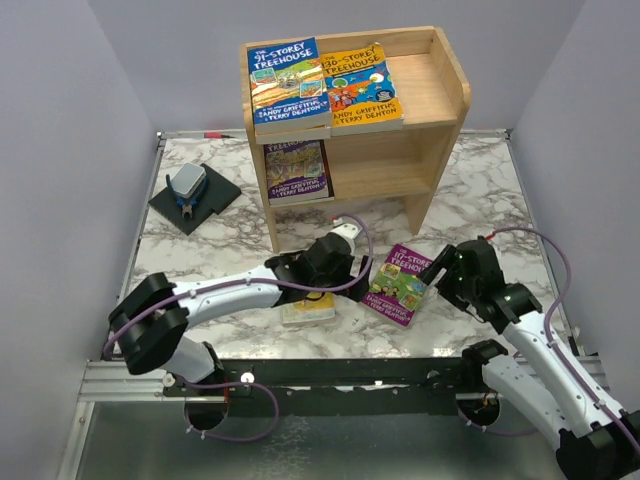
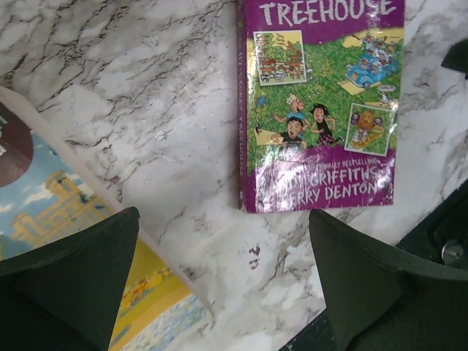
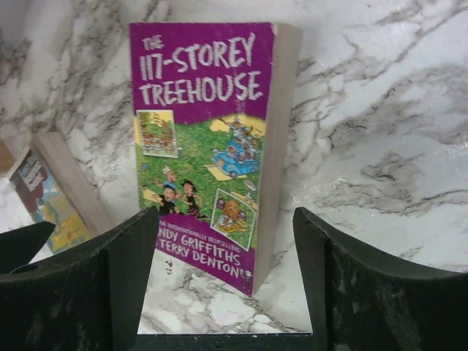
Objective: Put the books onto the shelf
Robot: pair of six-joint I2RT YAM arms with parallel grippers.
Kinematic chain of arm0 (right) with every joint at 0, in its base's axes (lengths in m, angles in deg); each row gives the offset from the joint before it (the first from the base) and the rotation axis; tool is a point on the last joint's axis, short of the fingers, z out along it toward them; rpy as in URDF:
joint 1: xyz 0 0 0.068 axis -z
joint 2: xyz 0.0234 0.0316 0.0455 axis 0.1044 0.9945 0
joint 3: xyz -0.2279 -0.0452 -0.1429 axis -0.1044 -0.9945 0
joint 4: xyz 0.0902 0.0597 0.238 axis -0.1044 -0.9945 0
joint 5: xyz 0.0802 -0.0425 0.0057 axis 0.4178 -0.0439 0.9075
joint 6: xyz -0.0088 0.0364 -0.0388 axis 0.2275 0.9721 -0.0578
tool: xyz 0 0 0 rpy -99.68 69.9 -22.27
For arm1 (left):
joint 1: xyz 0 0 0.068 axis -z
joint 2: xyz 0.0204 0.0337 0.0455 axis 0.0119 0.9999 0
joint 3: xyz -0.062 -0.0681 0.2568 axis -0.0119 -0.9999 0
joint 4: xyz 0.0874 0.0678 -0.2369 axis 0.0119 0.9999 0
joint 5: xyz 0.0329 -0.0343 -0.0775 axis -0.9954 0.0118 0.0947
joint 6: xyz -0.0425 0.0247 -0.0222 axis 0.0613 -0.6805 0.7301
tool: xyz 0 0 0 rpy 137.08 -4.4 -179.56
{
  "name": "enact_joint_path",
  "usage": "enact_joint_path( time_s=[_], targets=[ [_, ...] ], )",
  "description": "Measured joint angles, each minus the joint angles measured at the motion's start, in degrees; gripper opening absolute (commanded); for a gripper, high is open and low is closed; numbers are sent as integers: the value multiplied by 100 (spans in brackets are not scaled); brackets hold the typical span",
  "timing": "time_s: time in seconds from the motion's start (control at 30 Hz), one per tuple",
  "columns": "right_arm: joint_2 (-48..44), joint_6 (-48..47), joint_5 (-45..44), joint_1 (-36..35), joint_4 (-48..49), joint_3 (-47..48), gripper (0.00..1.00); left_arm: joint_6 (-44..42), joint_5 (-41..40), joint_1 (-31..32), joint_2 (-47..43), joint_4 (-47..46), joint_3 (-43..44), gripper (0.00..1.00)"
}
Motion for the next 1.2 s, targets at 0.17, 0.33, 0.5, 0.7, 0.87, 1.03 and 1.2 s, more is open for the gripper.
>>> enact_joint_path(
  time_s=[0.17, 0.33, 0.5, 0.7, 0.87, 1.03, 1.2],
  targets=[
    [79, 317, -42, 0, 125, -369, 75, 175, -2, 0, 883, -330, 358, 99],
    [142, 533, -39, 0, 466, -721, 72, 256, 17, 0, 1665, -592, 748, 99],
    [442, 719, 22, 0, 984, -1189, 65, 302, 83, 0, 2083, -807, 831, 99],
    [741, 866, 160, 0, 1576, -1368, 56, 378, 188, 0, 2249, -1056, 859, 94],
    [715, 992, 234, 0, 2050, -1620, 39, 431, 245, 0, 2293, -1381, 741, 82],
    [588, 1189, 352, 0, 2398, -1827, 0, 503, 293, -2, 2293, -1821, 520, 75],
    [284, 1257, 389, 0, 2428, -1915, 0, 553, 396, -9, 2293, -2190, 341, 76]
  ],
)
